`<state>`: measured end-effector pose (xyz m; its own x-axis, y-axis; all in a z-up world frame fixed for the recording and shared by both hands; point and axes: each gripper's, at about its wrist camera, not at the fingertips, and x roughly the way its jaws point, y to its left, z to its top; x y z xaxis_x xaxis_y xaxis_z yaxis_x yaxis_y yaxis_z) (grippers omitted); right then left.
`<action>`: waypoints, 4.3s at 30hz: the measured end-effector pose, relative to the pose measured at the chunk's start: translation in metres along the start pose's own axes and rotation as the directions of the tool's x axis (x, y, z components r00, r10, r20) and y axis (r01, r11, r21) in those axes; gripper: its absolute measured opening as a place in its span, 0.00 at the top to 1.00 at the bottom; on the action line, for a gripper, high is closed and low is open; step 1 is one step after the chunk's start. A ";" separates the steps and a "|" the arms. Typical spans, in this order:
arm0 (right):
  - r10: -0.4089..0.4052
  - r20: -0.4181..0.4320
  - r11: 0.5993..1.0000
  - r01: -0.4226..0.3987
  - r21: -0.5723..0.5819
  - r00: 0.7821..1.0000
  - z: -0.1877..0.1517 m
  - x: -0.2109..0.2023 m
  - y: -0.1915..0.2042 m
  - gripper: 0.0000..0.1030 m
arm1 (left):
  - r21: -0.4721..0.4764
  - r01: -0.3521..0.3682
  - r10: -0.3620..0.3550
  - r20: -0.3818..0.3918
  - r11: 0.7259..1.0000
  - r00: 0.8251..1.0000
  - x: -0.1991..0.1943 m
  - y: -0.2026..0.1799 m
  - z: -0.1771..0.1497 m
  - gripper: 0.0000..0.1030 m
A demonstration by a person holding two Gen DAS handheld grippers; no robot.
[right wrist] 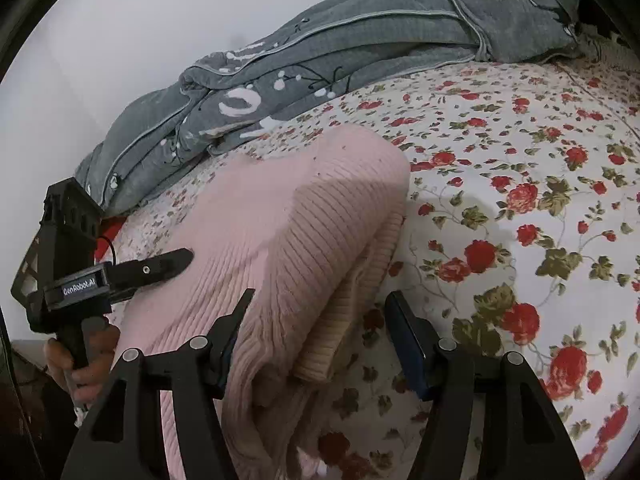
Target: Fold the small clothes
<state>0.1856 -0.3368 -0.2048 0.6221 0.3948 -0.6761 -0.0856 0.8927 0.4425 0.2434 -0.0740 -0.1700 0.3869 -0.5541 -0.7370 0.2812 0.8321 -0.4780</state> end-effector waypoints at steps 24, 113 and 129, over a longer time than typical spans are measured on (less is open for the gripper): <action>0.127 0.055 0.992 -0.127 -0.003 0.990 0.026 0.025 0.082 0.75 | 0.000 -0.099 0.098 0.181 0.995 0.979 -0.087 0.042 0.041 0.67; -0.050 0.044 0.942 0.062 -0.331 0.998 0.068 0.128 0.144 0.75 | 0.108 -0.253 0.228 0.196 0.961 0.954 -0.041 0.100 0.053 0.60; -0.068 0.028 0.952 0.073 -0.297 0.997 0.069 0.120 0.144 0.65 | 0.132 -0.316 0.282 0.224 0.940 0.933 -0.047 0.090 0.041 0.54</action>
<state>0.3014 -0.1762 -0.1820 0.6484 0.3270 -0.6875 -0.2674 0.9433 0.1966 0.2868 0.0257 -0.1585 0.6368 -0.2874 -0.7155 0.2579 0.9539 -0.1536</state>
